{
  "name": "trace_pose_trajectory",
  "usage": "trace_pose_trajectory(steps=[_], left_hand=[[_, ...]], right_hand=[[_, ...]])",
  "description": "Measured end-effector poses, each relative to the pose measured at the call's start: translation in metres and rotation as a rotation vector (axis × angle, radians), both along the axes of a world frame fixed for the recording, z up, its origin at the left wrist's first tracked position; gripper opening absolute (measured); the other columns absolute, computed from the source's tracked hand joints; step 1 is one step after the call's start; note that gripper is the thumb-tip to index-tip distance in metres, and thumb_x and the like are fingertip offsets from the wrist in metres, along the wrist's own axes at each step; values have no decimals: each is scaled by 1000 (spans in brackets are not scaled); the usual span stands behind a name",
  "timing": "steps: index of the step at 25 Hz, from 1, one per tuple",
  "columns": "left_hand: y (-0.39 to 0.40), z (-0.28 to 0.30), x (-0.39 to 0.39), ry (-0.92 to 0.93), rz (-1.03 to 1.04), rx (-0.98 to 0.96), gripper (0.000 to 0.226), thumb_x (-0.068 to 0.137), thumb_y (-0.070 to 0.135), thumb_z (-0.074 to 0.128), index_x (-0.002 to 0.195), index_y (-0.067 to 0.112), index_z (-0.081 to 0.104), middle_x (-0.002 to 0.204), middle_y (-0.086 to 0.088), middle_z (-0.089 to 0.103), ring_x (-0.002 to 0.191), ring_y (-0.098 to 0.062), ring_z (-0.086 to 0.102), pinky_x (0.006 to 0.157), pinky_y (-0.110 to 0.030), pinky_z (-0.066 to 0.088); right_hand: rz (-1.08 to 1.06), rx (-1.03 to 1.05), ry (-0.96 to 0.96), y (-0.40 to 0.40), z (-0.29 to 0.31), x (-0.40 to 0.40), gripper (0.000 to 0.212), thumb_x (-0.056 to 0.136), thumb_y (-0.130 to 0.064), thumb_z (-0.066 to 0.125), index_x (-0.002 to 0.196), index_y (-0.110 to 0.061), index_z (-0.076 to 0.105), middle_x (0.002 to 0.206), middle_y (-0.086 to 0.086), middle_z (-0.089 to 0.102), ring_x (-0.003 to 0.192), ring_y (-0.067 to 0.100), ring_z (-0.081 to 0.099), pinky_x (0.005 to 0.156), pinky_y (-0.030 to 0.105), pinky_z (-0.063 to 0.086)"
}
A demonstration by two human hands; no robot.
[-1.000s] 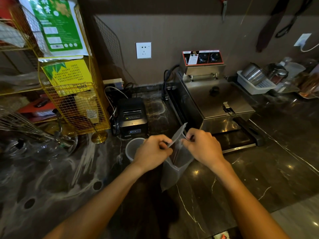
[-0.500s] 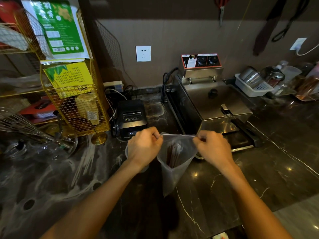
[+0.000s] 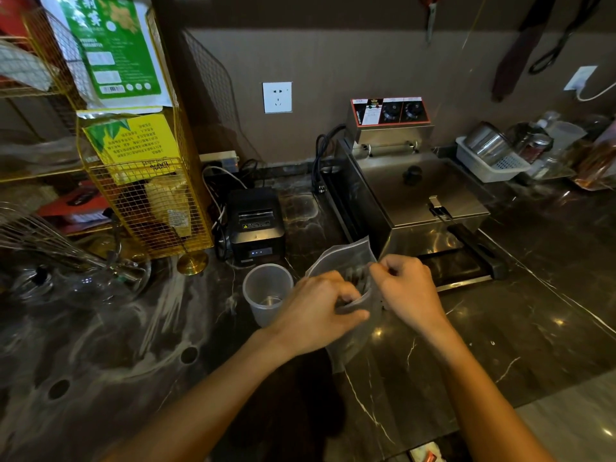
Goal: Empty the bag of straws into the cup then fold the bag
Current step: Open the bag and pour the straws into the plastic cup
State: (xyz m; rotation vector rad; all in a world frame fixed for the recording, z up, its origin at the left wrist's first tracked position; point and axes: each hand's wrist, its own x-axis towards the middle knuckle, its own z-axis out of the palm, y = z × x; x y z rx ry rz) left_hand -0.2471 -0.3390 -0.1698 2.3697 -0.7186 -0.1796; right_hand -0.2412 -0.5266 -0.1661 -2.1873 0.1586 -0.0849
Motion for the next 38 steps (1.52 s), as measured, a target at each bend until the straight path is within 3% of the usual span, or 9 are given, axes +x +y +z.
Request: trace_pose_trajectory(steps=[4,9,13,17,20,25,29,34,38], left_hand=[[5,-9,7,4,-15,-51,17,102,35,56,93,27,69,88,11,59,81,1,57,71,-15,39],[11,-4,13,-16,-82,-134,19,104,30,55,96,20,69,89,7,61,85,-5,59,76,-19,44],[12,8,17,-44,-142,-200,19,103,30,57,99,18,71,91,6,62,87,-8,61,80,-26,49],[22,23,23,-32,-116,-285,17,101,27,62,109,20,75,101,2,67,99,-14,66,86,-36,55],[39,30,29,-44,11,-372,23,98,19,68,119,20,75,108,5,71,106,-9,67,92,-21,53],[73,19,35,106,242,-496,20,98,24,67,116,27,73,102,1,74,99,-16,71,91,-39,59],[96,-5,35,87,297,-513,16,101,19,61,106,23,76,96,2,74,92,-12,72,84,-27,59],[112,-31,24,165,389,-609,22,99,10,64,118,15,73,93,-13,77,96,-21,76,83,-21,60],[126,-46,16,139,454,-718,14,96,7,66,107,7,75,96,-13,77,98,-25,75,88,-31,62]], right_hand=[[-118,382,74,-17,-30,-10,47,103,-44,50,86,-3,67,68,10,62,49,15,57,46,24,48],[-308,597,650,-16,-141,-49,44,106,-45,45,132,-12,59,118,17,68,65,21,67,56,33,61],[-267,1016,831,-1,-167,-65,46,97,-51,58,114,-8,66,81,9,59,53,16,57,50,30,56],[-298,1312,615,-9,-150,-63,30,89,-37,65,107,-13,68,71,4,60,54,13,58,47,24,49],[-312,1093,361,-27,-126,-43,25,98,-34,59,113,-17,69,82,2,69,65,13,65,61,29,53],[-243,773,114,-52,-81,-9,22,104,-23,55,115,-12,70,83,4,62,57,12,56,54,28,54],[-145,605,42,-53,-61,3,22,104,-23,54,112,-13,71,88,9,64,64,18,59,58,32,60],[-104,554,40,-42,-64,9,22,101,-24,57,112,-14,74,85,14,64,65,19,62,61,34,63],[-65,634,23,-37,-55,13,27,87,-29,65,108,-15,75,78,8,69,60,13,65,58,32,63]])
